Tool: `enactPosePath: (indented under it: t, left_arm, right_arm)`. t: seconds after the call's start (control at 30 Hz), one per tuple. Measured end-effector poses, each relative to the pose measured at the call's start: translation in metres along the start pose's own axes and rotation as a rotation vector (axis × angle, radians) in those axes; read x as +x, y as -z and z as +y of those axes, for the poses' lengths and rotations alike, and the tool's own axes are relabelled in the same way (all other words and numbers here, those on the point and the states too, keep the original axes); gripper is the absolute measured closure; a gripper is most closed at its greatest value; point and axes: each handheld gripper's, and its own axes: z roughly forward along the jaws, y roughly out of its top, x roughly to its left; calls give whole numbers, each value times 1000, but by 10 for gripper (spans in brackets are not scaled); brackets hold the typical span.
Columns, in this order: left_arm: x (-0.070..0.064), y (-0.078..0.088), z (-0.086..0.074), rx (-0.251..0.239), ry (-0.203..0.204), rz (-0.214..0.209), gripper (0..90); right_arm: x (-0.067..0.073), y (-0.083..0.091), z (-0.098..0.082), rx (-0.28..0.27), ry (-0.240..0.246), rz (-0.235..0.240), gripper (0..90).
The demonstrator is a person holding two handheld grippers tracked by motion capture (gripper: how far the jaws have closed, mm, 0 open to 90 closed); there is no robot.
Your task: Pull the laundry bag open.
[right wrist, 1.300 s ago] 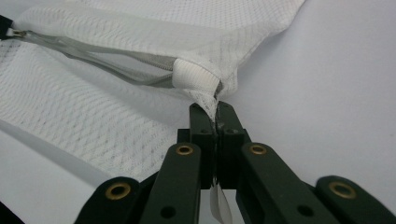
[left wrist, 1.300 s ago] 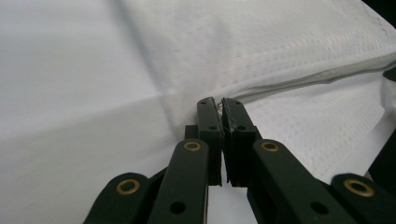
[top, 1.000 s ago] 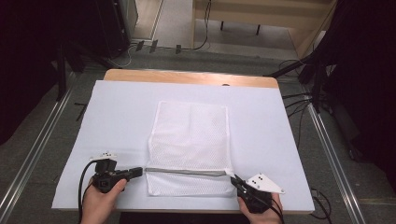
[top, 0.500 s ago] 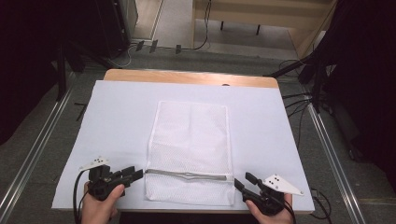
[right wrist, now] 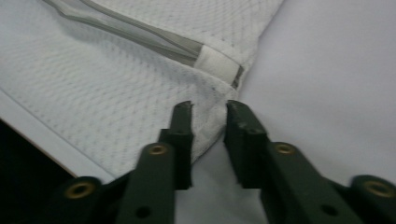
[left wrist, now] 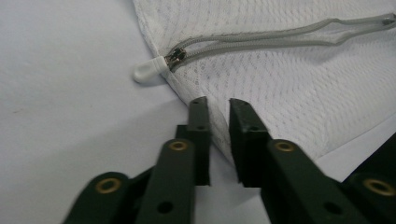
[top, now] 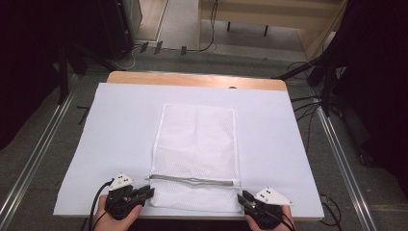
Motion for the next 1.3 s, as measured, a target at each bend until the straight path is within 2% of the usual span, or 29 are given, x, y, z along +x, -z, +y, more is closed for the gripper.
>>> enactPosePath:
  t: [0.03,0.1,0.13,0.2,0.23,0.27,0.3,0.37,0.43,0.47,0.53,0.6,0.63,0.67,0.8,0.9,0.93,0.97,1.0,1.07,1.1,1.17,1.3]
  left_arm:
    - [2,-1,0,4,2,-22,879]
    - [2,0,0,10,-9,-37,900]
    - [2,0,0,21,-29,-42,900]
    - [1,2,1,14,-43,-62,900]
    - [1,3,1,7,-54,-61,846]
    - [1,5,2,-24,-67,-35,742]
    - [2,6,3,-49,-72,-15,637]
    - [5,8,4,-86,-78,11,495]
    - [9,12,7,-127,-100,35,415]
    - [11,13,7,-142,-109,34,378]
    - [16,16,9,-178,-119,70,295]
    - [23,19,12,-209,-110,102,223]
    - [29,21,12,-225,-128,92,186]
    - [34,23,13,-234,-127,88,134]
    - [54,31,13,-283,-106,87,125]
    - [67,39,12,-322,-96,48,116]
    - [71,42,12,-335,-92,47,102]
    - [74,44,12,-352,-88,52,101]
    - [76,46,12,-361,-90,62,101]
    - [80,50,12,-367,-100,98,89]
    - [82,50,12,-371,-99,100,73]
    - [88,52,11,-368,-90,103,20]
    - [95,55,10,-380,-66,114,15]
  right_arm:
    - [-1,0,0,1,-1,3,865]
    - [-4,1,0,5,-19,21,900]
    - [-4,1,0,4,-17,16,900]
    - [-5,3,1,0,-19,14,874]
    - [-6,5,1,-11,-17,-6,806]
    - [-8,6,2,-19,-16,-8,750]
    - [-12,9,4,-37,-33,4,689]
    - [-18,12,6,-71,-41,13,598]
    - [-25,16,10,-109,-40,5,538]
    - [-30,19,11,-132,-44,-3,498]
    - [-37,21,14,-149,-49,-33,435]
    - [-45,23,16,-162,-54,-63,377]
    - [-49,24,17,-174,-56,-67,354]
    - [-54,25,17,-188,-57,-69,310]
    - [-73,31,20,-212,-57,-79,159]
    - [-83,36,19,-219,-41,-115,137]
    - [-87,37,19,-222,-51,-132,129]
    - [-91,39,18,-218,-58,-135,86]
    - [-97,40,17,-211,-64,-127,6]
    - [-105,43,15,-210,-79,-103,0]
    - [-110,44,14,-216,-94,-104,0]
    - [-117,47,12,-231,-102,-129,0]
    - [-128,50,8,-246,-138,-146,0]
